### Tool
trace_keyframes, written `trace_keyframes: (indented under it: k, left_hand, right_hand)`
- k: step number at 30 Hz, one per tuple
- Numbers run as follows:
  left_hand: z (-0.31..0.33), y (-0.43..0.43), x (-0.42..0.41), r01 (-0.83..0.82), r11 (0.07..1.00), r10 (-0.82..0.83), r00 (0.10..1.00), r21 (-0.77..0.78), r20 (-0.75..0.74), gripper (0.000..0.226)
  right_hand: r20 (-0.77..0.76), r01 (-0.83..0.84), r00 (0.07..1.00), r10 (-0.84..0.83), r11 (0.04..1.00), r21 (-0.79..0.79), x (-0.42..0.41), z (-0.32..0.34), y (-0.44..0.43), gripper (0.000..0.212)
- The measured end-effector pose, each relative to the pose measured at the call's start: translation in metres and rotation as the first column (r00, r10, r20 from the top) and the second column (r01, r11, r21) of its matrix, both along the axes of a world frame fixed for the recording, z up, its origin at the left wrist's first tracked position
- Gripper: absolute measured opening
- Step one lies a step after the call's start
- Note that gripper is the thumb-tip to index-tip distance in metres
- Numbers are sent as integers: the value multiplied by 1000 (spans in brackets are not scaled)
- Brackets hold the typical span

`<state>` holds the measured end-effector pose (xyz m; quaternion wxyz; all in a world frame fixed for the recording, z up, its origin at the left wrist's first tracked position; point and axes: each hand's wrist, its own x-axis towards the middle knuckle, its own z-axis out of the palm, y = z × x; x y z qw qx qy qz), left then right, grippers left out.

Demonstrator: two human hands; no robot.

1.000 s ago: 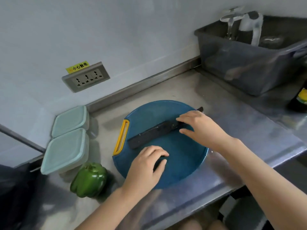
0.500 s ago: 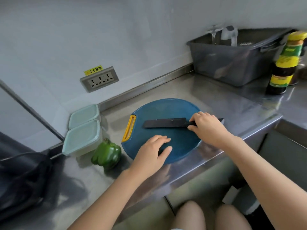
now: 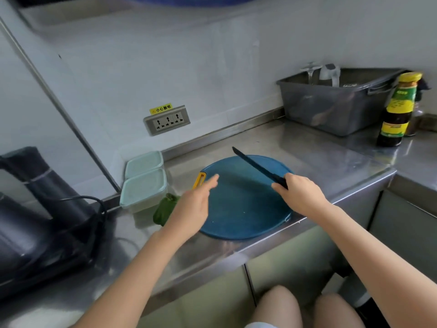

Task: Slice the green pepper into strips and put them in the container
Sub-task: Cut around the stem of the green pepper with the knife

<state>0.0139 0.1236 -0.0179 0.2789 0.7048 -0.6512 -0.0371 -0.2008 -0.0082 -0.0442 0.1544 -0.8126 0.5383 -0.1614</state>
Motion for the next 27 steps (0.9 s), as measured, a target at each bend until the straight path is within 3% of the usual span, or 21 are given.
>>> trace_keyframes:
  k: [5, 9, 13, 17, 20, 24, 27]
  left_hand:
    - [0, 13, 35, -262, 962, 263, 965, -80, -7, 49]
    - [-3, 21, 44, -312, 911, 316, 948, -268, -32, 39]
    - [-4, 28, 55, -343, 888, 332, 939, -307, -87, 39]
    - [-9, 39, 62, -393, 884, 351, 915, -253, -198, 38]
    - [-20, 43, 61, -342, 933, 308, 921, -115, -238, 41]
    - [-25, 41, 67, -307, 952, 287, 896, -4, -338, 62]
    - [-23, 35, 69, -273, 960, 282, 926, 71, -250, 56]
  right_hand:
    - [-44, -17, 999, 17, 1000, -1, 5, 2, 4, 34]
    - [-112, -50, 993, 48, 999, -13, 12, 2, 3, 33]
    - [-118, -58, 991, 55, 998, -21, 19, -1, 0, 33]
    - [-148, -70, 987, 61, 996, -55, 22, -4, -1, 33]
    - [-159, -72, 985, 63, 996, -56, 23, -5, -2, 32]
    - [-164, -75, 984, 68, 996, -41, 23, -6, -3, 32]
    - [-181, -80, 981, 72, 996, -39, 23, -5, -2, 31]
